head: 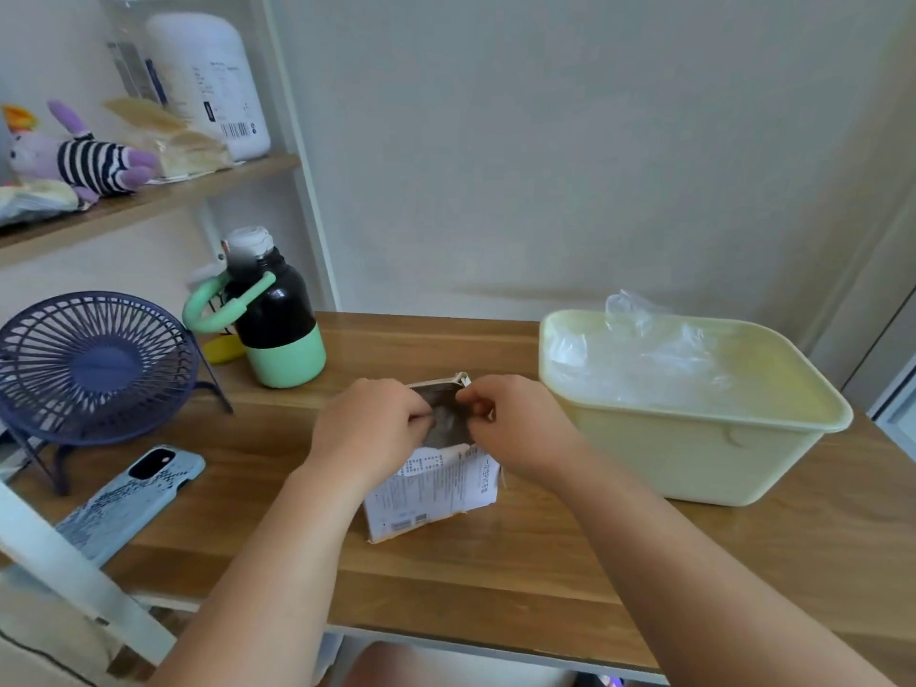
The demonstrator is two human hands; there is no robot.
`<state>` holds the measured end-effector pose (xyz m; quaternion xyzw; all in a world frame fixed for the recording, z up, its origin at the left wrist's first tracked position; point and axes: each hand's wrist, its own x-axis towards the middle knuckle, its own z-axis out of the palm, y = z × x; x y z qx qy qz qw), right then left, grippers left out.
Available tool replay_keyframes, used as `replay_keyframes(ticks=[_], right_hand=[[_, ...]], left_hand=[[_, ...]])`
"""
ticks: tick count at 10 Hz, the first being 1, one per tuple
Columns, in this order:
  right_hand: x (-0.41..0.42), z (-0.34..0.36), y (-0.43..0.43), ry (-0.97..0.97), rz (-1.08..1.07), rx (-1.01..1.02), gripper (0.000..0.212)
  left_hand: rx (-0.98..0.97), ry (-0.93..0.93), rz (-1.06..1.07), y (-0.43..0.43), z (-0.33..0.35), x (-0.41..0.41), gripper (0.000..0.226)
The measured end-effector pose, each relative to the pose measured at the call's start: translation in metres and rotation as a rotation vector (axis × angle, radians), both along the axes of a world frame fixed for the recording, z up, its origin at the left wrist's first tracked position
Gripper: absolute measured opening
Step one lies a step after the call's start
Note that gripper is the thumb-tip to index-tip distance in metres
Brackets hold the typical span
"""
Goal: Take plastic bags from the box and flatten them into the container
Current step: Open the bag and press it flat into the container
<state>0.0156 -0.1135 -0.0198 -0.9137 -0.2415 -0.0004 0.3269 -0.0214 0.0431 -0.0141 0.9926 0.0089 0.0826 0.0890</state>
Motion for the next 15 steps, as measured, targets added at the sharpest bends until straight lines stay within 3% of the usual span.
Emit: replay_keyframes(ticks=[1, 2, 4, 5, 6, 7, 8, 9, 10, 11, 12, 13, 14, 15], right_hand=[[0.000, 0.001, 0.000, 0.033, 0.014, 0.050, 0.038], [-0.002, 0.006, 0.001, 0.120, 0.008, 0.133, 0.055], [-0.005, 0.019, 0.003, 0.152, 0.106, -0.001, 0.041], [-0.007, 0.021, 0.004, 0.135, 0.130, 0.025, 0.037], [-0.005, 0.028, 0.000, 0.111, 0.051, 0.328, 0.051], [-0.008, 0.053, -0.017, 0.196, 0.128, 0.698, 0.064], [-0.010, 0.072, -0.034, 0.234, 0.242, 0.772, 0.067], [-0.008, 0.086, -0.055, 0.268, 0.288, 0.777, 0.067], [-0.007, 0.087, -0.067, 0.373, 0.299, 0.810, 0.068], [-0.009, 0.083, -0.082, 0.471, 0.164, 0.877, 0.069], [-0.011, 0.070, -0.091, 0.544, 0.005, 0.826, 0.105], [-0.012, 0.066, -0.093, 0.713, -0.014, 0.925, 0.096], [-0.007, 0.067, -0.092, 0.727, -0.098, 1.011, 0.073], [0.001, 0.065, -0.101, 0.705, -0.173, 1.041, 0.070]], left_hand=[[-0.474, -0.190, -0.029, 0.003, -0.002, -0.003, 0.020], [-0.936, -0.366, 0.102, 0.000, 0.008, -0.005, 0.015], [-1.740, -0.561, 0.079, 0.002, 0.033, -0.001, 0.011], [-1.941, -0.513, -0.041, 0.013, 0.034, 0.005, 0.028], [-2.136, -0.258, -0.290, 0.020, 0.042, 0.007, 0.024], [-2.051, -0.176, -0.378, -0.006, 0.054, -0.006, 0.043], [-2.029, -0.104, -0.261, -0.017, 0.055, -0.003, 0.059], [-1.906, 0.205, -0.385, -0.029, 0.053, 0.015, 0.054], [-1.812, 0.207, -0.363, -0.046, 0.049, 0.022, 0.036], [-1.896, 0.176, -0.290, -0.065, 0.047, 0.029, 0.011], [-2.010, 0.131, -0.346, -0.079, 0.048, 0.032, 0.019], [-2.030, 0.077, -0.360, -0.084, 0.045, 0.040, 0.021], [-2.110, 0.093, -0.387, -0.092, 0.045, 0.047, 0.029], [-2.115, 0.021, -0.444, -0.100, 0.045, 0.052, 0.036]])
